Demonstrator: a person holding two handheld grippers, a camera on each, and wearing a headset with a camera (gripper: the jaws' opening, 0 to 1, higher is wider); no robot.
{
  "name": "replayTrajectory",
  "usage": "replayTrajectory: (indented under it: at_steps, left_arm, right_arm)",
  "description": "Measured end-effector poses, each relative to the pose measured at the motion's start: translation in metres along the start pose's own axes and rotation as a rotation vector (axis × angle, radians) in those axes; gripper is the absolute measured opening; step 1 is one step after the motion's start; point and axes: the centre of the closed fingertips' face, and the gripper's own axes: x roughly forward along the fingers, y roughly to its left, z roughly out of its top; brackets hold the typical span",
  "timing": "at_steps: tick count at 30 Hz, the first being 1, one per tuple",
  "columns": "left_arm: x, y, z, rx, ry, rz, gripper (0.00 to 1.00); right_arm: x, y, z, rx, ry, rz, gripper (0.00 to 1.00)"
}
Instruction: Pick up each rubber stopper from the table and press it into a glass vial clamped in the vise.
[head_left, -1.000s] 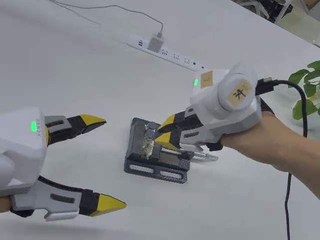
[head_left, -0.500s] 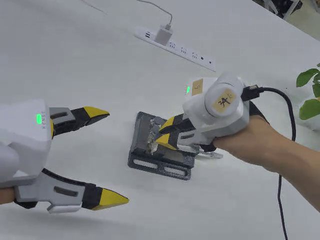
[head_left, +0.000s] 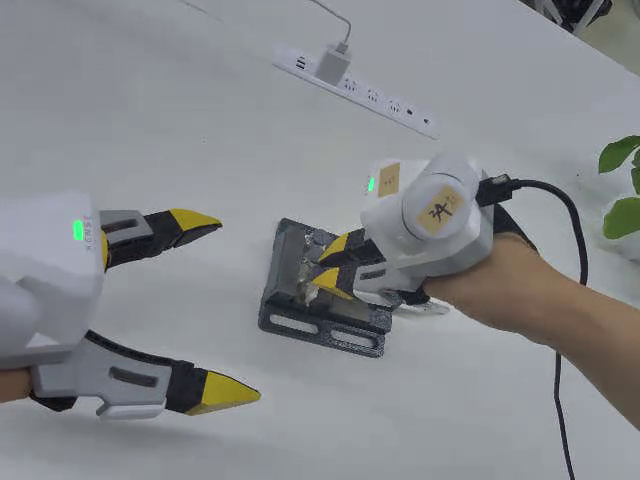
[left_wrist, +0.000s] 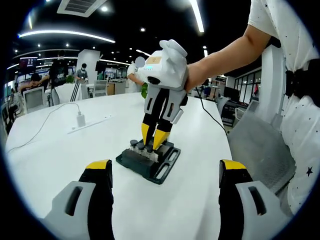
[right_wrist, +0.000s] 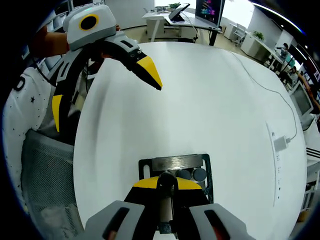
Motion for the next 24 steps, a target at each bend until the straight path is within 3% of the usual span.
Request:
replayTrajectory:
  at_steps: [10,15,24]
  left_arm:
    - [0.0004,0.0009,-0.0017,-0.009,-0.003,-0.001,0.87]
    - [0.0009,0.0013,-0.0017,-0.011,-0.005,-0.003,0.87]
    - [0.0024,0.0023,-0.0011,-0.017,-0.007,-0.004,0.86]
  right_arm:
    - [0.0025,-0.0002,0.0006,-0.007,0.005,0.0,0.05]
    - [0.0033,0.0002,0.0005,-0.059,0.022,-0.007,0.05]
    - [0.0038,-0.0001,0.0002,-0.079,0.034,-0.016,0.04]
